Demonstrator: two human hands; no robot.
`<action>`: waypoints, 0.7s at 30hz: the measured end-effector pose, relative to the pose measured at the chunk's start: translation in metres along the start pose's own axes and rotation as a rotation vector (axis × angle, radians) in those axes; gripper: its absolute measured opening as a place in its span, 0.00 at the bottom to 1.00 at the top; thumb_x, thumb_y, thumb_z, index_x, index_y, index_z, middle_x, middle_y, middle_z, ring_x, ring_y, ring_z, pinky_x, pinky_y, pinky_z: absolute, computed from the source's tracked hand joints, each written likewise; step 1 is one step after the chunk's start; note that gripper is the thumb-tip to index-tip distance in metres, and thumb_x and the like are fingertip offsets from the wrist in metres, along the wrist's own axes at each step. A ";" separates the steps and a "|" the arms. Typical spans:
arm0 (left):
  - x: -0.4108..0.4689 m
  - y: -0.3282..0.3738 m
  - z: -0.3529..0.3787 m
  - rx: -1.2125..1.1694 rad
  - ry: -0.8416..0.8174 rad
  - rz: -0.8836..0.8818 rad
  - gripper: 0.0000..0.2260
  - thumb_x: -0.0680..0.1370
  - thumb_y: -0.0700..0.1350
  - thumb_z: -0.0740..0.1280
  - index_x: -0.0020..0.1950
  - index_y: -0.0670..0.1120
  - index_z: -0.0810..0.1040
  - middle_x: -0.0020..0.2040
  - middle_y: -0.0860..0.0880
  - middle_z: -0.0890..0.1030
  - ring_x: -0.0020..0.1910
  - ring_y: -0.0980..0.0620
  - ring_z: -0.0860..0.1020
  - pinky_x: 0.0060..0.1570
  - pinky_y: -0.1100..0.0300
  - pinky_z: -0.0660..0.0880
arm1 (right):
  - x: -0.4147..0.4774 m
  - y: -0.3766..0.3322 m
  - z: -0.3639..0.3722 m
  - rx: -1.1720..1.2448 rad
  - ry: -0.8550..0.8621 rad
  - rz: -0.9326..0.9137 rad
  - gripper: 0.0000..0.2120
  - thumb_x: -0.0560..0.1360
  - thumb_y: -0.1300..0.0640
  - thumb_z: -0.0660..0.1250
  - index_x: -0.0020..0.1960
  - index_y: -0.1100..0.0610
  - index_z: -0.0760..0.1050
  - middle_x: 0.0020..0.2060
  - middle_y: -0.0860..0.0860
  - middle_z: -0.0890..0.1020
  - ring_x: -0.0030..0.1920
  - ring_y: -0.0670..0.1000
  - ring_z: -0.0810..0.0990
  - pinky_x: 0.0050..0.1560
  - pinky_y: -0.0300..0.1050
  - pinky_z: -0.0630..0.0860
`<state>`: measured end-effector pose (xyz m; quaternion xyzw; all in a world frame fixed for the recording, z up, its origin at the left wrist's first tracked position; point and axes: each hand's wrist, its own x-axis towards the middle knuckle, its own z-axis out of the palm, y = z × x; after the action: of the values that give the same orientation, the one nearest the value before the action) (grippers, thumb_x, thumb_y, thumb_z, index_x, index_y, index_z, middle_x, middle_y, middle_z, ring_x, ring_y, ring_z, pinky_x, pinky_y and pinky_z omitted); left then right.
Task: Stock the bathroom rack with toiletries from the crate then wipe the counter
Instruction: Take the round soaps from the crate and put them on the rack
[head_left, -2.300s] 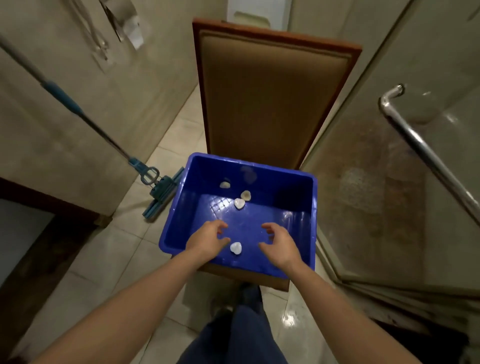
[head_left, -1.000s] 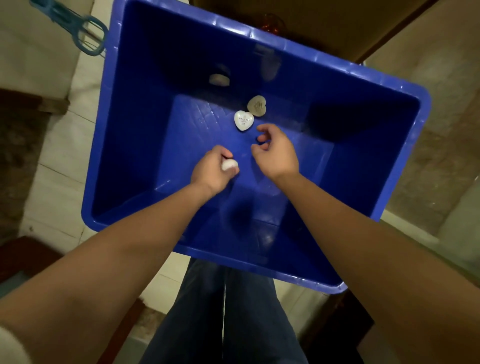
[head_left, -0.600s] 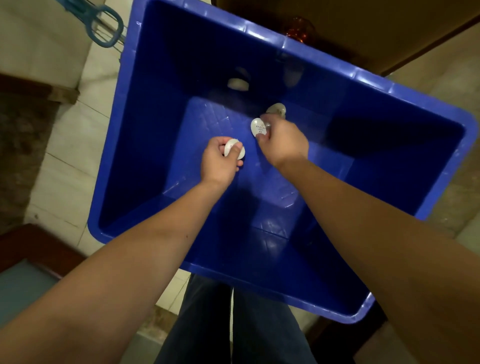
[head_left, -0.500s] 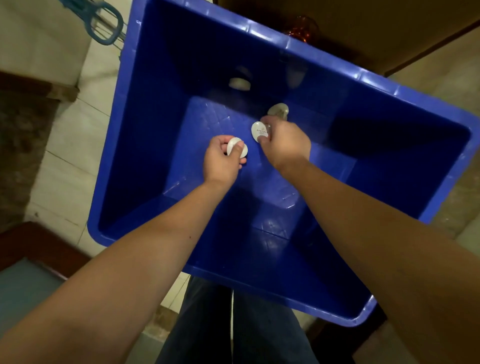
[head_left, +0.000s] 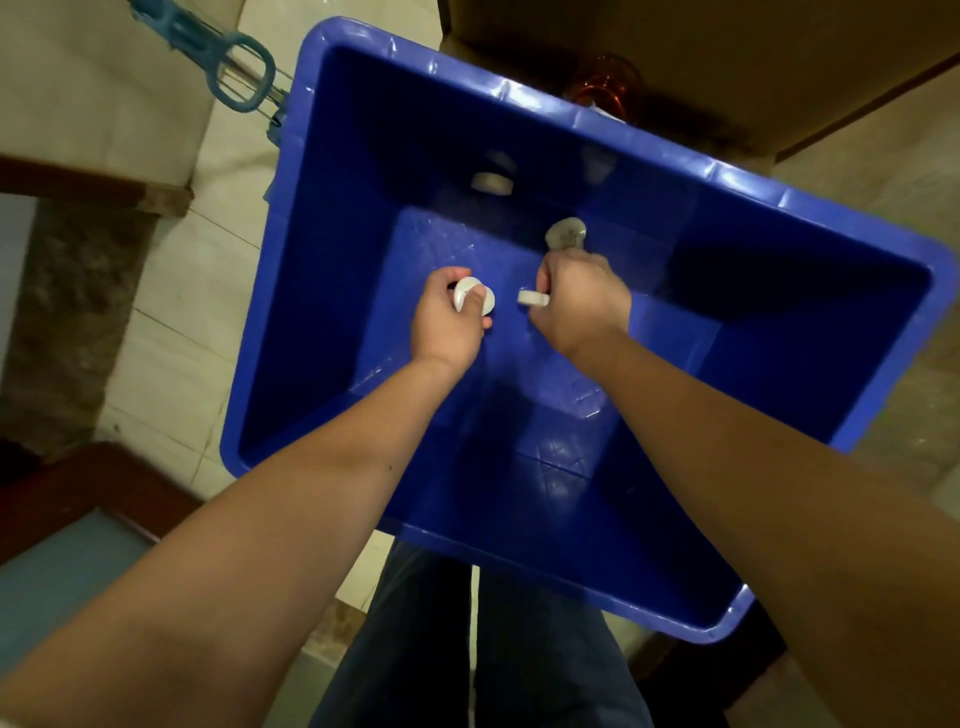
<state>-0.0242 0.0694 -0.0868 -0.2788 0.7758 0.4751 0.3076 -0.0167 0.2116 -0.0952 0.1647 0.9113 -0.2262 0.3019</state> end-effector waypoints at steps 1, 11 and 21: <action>-0.002 0.002 -0.002 0.013 -0.004 0.004 0.07 0.81 0.42 0.62 0.59 0.48 0.71 0.46 0.52 0.78 0.38 0.51 0.80 0.51 0.51 0.80 | -0.005 0.001 -0.002 0.046 -0.004 0.015 0.03 0.73 0.57 0.69 0.46 0.52 0.75 0.47 0.52 0.78 0.53 0.55 0.75 0.42 0.46 0.70; -0.020 0.021 -0.012 0.071 -0.061 0.049 0.08 0.80 0.43 0.64 0.59 0.48 0.74 0.48 0.52 0.77 0.51 0.45 0.81 0.56 0.46 0.77 | -0.040 0.002 -0.016 0.311 -0.015 0.122 0.19 0.73 0.57 0.67 0.62 0.49 0.71 0.55 0.46 0.79 0.55 0.51 0.77 0.44 0.43 0.68; 0.006 -0.026 -0.039 0.132 -0.080 0.016 0.09 0.80 0.43 0.64 0.60 0.48 0.73 0.55 0.47 0.79 0.52 0.44 0.81 0.56 0.47 0.78 | -0.036 -0.015 0.051 0.139 -0.040 0.117 0.24 0.73 0.59 0.68 0.68 0.50 0.70 0.62 0.54 0.68 0.61 0.57 0.71 0.48 0.48 0.73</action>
<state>-0.0180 0.0230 -0.0921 -0.2324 0.7948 0.4360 0.3523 0.0285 0.1669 -0.1050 0.2336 0.8761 -0.2741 0.3205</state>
